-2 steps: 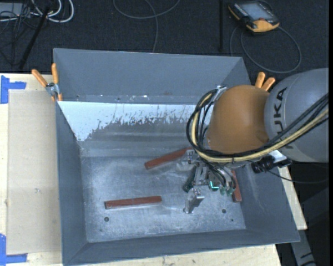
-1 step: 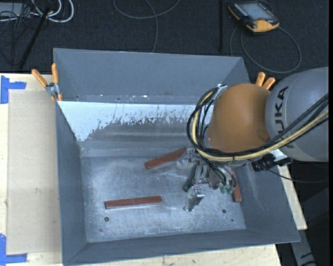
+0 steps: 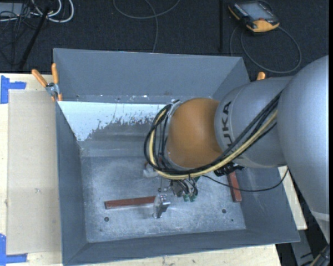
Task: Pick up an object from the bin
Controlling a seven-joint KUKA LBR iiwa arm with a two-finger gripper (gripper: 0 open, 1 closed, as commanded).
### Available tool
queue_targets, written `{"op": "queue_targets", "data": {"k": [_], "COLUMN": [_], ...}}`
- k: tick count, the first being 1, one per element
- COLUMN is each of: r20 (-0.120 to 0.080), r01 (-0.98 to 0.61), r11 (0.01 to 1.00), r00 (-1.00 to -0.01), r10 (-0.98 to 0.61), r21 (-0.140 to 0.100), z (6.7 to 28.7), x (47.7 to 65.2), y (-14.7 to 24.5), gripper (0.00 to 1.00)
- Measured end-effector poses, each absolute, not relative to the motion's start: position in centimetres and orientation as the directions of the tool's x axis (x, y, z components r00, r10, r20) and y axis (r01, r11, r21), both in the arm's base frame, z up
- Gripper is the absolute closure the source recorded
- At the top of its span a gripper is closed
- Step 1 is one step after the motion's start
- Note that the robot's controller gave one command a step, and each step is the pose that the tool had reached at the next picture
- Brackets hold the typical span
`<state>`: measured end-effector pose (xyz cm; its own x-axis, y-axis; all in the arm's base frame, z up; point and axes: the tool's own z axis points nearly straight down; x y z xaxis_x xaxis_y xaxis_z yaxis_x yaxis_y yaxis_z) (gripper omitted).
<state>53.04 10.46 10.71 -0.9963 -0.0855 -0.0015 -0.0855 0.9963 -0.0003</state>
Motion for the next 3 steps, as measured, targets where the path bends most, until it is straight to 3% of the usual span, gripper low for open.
{"op": "queue_targets", "data": {"k": [1,2,3], "r20": [-0.011,0.002,-0.001], "r01": [-0.061,0.062,-0.026], "r11": [0.998,0.998,1.000], "r00": [-0.998,-0.998,-1.000], "r10": [-0.061,0.062,-0.026], "r21": [0.019,0.000,0.001], "z": [7.5,9.4,8.3], "x": [60.9,54.1,57.1], "y": [7.2,13.1,9.2], "gripper": [0.00,0.00,0.00]}}
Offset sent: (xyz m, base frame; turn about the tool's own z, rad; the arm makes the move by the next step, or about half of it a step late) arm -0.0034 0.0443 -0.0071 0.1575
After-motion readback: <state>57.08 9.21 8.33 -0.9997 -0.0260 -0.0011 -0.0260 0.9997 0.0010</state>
